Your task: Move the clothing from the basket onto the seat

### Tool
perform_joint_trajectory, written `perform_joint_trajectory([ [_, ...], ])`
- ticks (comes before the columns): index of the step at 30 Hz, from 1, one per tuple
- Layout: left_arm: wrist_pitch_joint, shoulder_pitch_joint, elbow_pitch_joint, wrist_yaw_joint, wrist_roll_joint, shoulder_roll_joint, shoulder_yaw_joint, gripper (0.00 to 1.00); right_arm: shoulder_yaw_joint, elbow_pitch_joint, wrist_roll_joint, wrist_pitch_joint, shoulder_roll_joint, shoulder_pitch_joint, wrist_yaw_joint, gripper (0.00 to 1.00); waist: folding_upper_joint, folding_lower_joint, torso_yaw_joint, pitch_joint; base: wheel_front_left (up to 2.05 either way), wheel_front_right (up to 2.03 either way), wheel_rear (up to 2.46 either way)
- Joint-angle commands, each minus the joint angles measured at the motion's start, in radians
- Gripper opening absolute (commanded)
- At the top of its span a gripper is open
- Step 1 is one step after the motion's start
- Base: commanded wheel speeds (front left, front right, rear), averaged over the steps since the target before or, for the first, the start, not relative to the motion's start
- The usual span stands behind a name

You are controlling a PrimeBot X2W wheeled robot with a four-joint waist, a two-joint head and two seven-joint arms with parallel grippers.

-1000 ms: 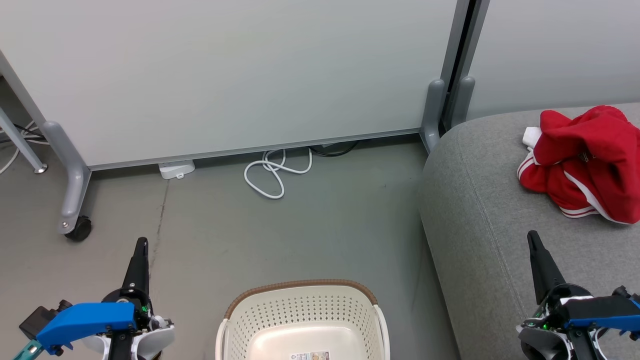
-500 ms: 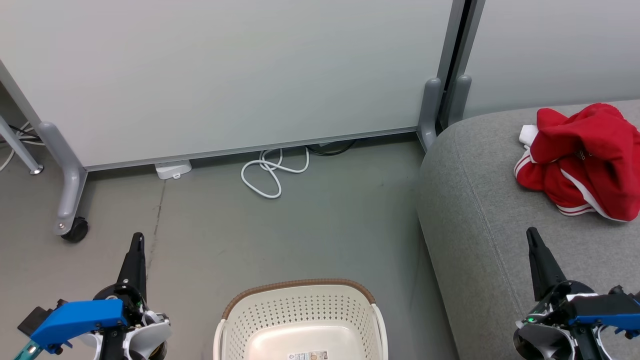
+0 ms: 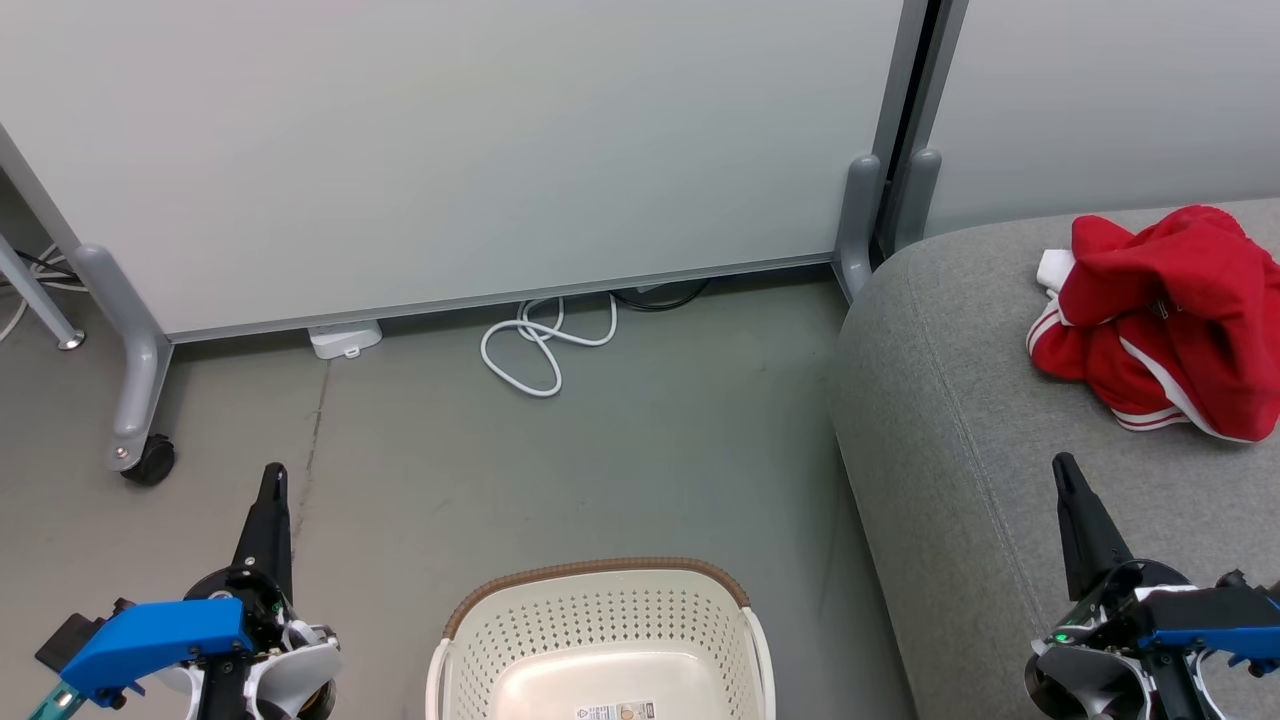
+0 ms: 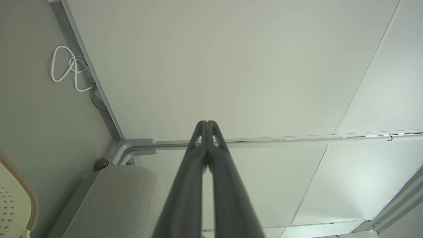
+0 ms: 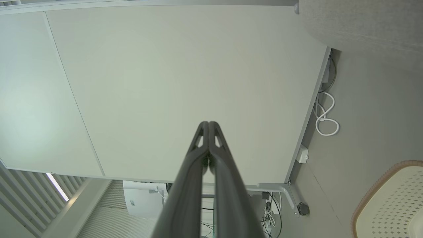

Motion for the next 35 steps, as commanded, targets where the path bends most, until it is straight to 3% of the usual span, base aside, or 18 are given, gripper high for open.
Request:
perform_joint_trajectory([
  [1, 0.004, -0.01, -0.004, -0.004, -0.002, -0.002, 0.003, 0.0, -0.002, 0.002, 0.002, 0.003, -0.006, -0.012, 0.001, 0.0, 0.0, 0.0, 0.0, 0.0, 0.0, 0.0, 0.0],
  [35, 0.004, -0.01, -0.005, -0.004, -0.003, -0.002, 0.003, 0.0, -0.002, 0.002, 0.002, 0.003, -0.006, -0.012, 0.001, 0.0, 0.0, 0.0, 0.0, 0.0, 0.0, 0.0, 0.0],
])
